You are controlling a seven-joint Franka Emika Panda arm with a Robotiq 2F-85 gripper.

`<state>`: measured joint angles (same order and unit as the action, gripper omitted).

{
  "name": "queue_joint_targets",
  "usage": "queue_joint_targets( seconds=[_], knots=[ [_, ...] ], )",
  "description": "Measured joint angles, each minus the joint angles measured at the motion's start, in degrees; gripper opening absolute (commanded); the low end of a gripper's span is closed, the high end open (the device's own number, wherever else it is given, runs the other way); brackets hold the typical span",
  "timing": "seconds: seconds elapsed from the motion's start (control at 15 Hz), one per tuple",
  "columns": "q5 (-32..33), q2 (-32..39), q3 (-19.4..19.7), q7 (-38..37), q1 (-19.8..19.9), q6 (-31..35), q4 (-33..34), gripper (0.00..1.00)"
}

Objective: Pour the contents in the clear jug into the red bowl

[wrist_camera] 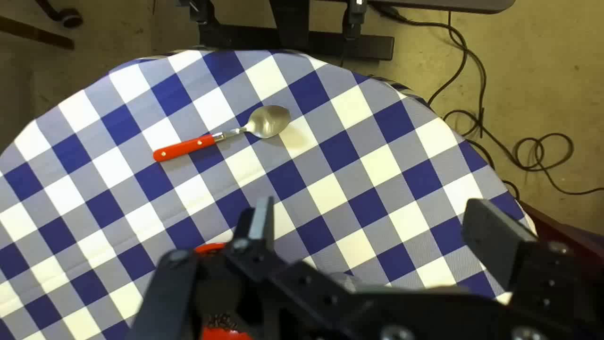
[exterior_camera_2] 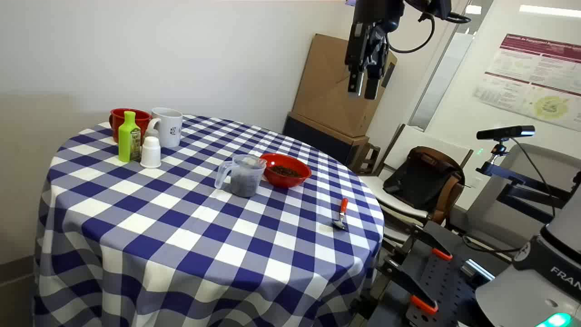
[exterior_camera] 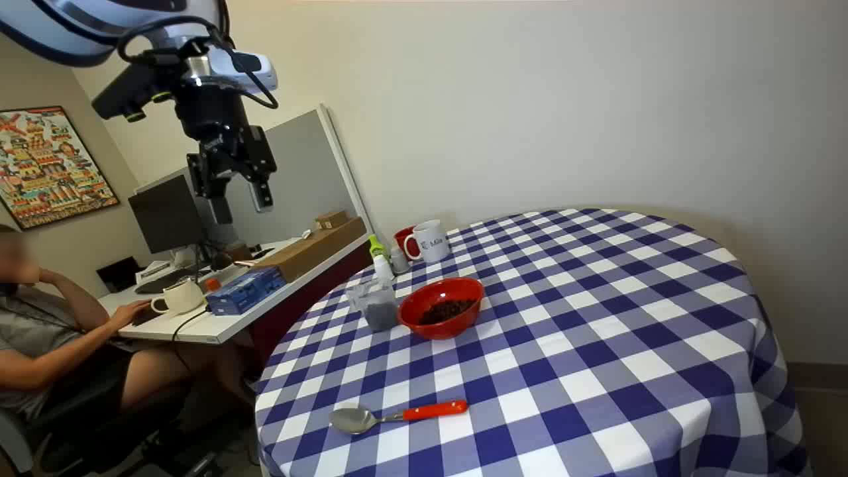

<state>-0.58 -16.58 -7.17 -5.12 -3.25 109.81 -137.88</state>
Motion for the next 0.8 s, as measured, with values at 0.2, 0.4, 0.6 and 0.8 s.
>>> queue_joint_targets(
  seconds=[0.2,0.4,0.6,0.8],
  knots=[
    [0.0,0.0,0.0,0.0,0.0,0.0,0.01,1.0],
    [0.0,0.0,0.01,0.0,0.0,0.0,0.0,1.0],
    [0.06,1.56,0.21,6.73,-0.64,-1.43,1.93,1.0],
    [0.68,7.41,0.27,14.35,-1.21,-2.71,8.97,1.0]
  ],
)
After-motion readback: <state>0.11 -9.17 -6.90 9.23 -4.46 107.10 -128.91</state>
